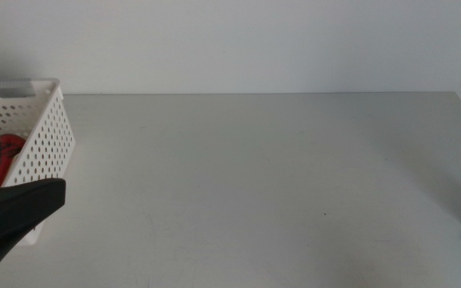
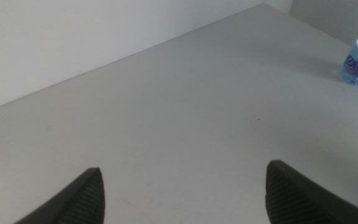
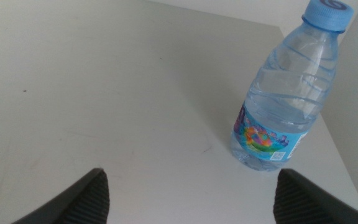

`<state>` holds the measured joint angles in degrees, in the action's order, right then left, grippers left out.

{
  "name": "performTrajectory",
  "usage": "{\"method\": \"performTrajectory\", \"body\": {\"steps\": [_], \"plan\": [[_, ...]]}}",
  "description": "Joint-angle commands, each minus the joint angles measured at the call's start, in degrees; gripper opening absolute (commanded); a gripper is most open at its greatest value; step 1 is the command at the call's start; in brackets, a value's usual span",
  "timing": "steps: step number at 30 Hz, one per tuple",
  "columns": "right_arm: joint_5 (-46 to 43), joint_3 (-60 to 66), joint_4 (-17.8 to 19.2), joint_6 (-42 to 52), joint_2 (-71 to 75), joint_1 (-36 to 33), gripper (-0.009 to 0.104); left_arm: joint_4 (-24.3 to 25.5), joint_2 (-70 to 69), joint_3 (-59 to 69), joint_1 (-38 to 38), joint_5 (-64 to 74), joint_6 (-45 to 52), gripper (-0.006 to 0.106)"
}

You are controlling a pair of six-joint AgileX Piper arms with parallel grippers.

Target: Use arms to grab the bottles and put them into the dustbin to the left of the table.

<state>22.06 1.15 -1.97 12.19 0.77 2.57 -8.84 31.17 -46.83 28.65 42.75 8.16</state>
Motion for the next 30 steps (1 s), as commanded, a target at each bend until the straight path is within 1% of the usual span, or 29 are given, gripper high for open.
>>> {"method": "performTrajectory", "body": {"steps": [1, 5, 7, 9, 12, 15, 17, 20, 23, 30], "plan": [[-3.54, -0.08, 1.65, 1.29, 1.0, 0.34, 0.068, -0.43, 0.3, -1.26, 0.42, -4.42, -0.85, 0.086], [-3.88, -0.08, 1.97, 1.38, -3.39, 0.34, 0.068, -0.38, 0.3, -1.26, 0.42, -4.42, -0.85, 0.086], [-5.36, -0.24, 3.16, 1.28, -6.84, 0.34, 0.068, -0.38, 0.3, -1.26, 0.42, -4.42, -0.85, 0.086], [-9.45, -0.24, 1.97, -0.52, -9.13, 0.34, 0.068, -0.38, 0.3, -1.26, 0.42, -4.42, -0.85, 0.086], [-20.69, -0.24, 0.63, -2.49, -11.43, 0.34, 0.068, -0.38, 0.3, -1.26, 0.42, -4.42, -0.85, 0.086], [-35.75, -0.24, 0.14, -2.65, -14.3, 0.34, 0.068, -0.38, 0.3, -1.26, 0.42, -4.42, -0.85, 0.086], [-44.24, -0.24, 0.2, -2.55, -17.02, 0.34, 0.068, -0.38, 0.3, -1.26, 0.42, -4.42, -0.85, 0.086], [-51.96, -0.24, 0.2, -2.41, -20.55, 0.34, 0.068, -0.32, 0.3, -1.26, 0.42, -4.42, -0.85, 0.086], [-54.49, -0.24, 0.2, -2.41, -22.59, 0.34, 0.068, -0.32, 0.3, -1.26, 0.42, -4.42, -0.85, 0.086], [-54.61, -0.18, 0.15, -2.62, -23.28, 0.34, 0.068, -0.32, 0.3, -1.26, 0.42, -4.42, -0.85, 0.086]]}}
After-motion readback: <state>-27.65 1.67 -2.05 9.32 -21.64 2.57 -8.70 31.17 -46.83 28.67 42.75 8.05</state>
